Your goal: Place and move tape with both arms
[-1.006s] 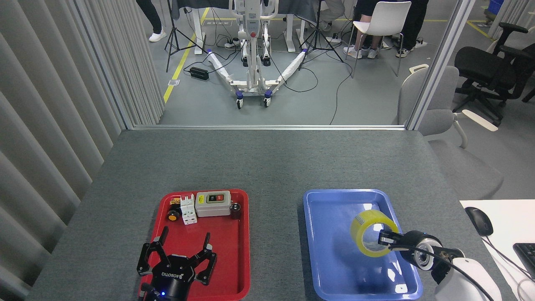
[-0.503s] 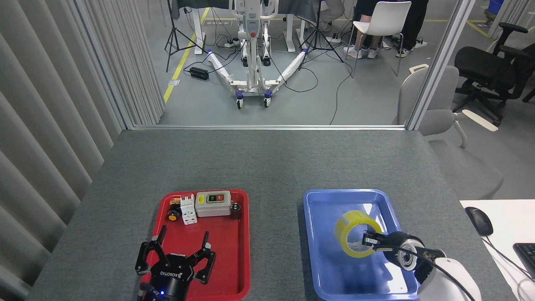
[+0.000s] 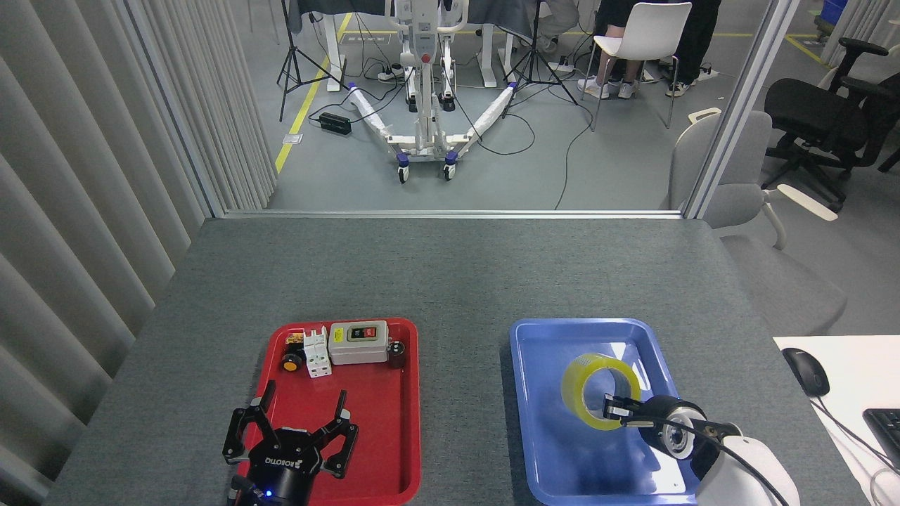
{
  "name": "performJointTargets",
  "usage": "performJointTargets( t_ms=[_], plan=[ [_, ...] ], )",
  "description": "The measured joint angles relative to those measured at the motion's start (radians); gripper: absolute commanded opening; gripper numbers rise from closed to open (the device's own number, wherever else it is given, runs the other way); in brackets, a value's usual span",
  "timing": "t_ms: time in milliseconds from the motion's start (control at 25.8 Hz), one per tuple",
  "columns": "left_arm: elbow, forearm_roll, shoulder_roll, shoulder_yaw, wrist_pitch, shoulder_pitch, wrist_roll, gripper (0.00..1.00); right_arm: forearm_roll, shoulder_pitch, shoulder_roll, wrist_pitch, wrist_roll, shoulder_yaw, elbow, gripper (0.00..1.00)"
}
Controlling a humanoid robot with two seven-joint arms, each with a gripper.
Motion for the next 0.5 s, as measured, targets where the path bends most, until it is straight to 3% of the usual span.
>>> performJointTargets(
  t_ms=[155,426,503],
  plan=[
    [0.001,0.000,-0.001,0.000,-0.002,0.000,0.000,1.00,0.000,-0.001,0.005,0.000,0.004,-0.001,0.000,0.43],
    [0.001,0.000,-0.002,0.000,-0.002,0.000,-0.001,1.00,0.000,-0.003,0.007,-0.005,0.000,-0.002,0.000,0.60],
    [0.002,0.000,-0.001,0.000,-0.002,0.001,-0.001,1.00,0.000,-0.004,0.008,-0.008,-0.001,-0.004,0.000,0.61]
  ],
)
